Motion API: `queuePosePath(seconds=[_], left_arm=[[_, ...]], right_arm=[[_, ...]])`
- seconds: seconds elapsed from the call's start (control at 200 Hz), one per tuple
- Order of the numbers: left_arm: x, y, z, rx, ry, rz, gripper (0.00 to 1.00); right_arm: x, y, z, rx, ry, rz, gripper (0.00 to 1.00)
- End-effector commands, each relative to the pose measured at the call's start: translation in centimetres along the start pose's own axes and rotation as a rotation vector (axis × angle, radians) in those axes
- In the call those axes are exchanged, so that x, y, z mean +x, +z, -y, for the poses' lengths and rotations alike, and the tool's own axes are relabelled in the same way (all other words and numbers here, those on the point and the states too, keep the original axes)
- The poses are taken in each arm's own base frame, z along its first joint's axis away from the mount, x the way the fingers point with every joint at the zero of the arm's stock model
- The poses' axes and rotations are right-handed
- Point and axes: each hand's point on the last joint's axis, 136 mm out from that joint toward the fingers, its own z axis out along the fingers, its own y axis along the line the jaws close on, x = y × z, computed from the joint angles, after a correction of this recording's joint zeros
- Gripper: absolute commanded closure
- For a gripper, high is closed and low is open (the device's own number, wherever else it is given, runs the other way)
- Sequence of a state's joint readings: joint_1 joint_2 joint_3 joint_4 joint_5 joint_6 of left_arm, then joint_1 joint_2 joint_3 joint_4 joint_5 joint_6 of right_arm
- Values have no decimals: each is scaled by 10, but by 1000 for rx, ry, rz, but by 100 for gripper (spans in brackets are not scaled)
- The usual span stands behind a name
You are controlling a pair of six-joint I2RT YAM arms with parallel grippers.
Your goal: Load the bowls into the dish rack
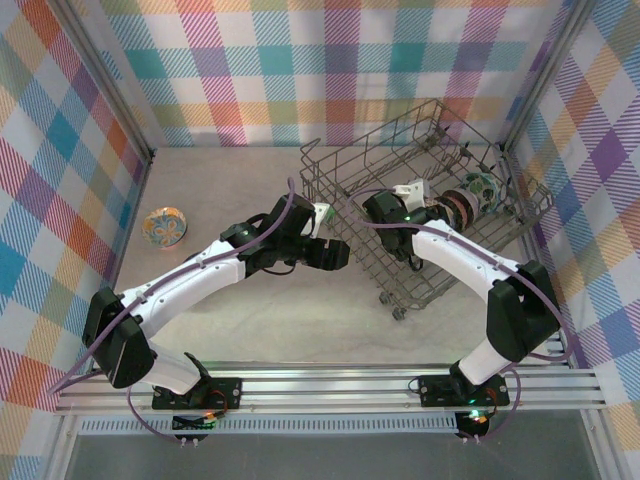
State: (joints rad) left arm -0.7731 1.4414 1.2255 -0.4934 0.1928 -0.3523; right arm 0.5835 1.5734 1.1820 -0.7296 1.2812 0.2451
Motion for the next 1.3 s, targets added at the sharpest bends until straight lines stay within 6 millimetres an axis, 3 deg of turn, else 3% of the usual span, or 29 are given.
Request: queuePosePath(seconds=[0.0,0.23,0.33,0.48,0.51,0.825,0.9,1.17,1.295], left_arm=[[-5,2,0,12,-19,10,20],[-6,1,1,11,-15,9,20],[-6,2,0,11,-15,7,21],[-6,2,1,14,-15,8,20],[-6,2,1,15,-14,8,20],[-6,2,1,16,-16,11,20],[-5,1,1,15,-16,11,21],[-4,2,1,18,-19,9,21],[-4,2,1,17,-19,11,21]], right_arm=[[27,8,-10,45,-151,-44,92],[27,3,-18,28,-171,-37,84],[27,1,-18,26,-184,-36,74],[30,0,-20,25,-204,-39,73],[31,0,-20,26,-206,-40,68],[32,0,-18,34,-219,-47,66],[32,0,-18,32,-215,-47,57],[27,-4,-18,7,-205,-37,48],[25,-7,-23,-23,-205,-32,38]])
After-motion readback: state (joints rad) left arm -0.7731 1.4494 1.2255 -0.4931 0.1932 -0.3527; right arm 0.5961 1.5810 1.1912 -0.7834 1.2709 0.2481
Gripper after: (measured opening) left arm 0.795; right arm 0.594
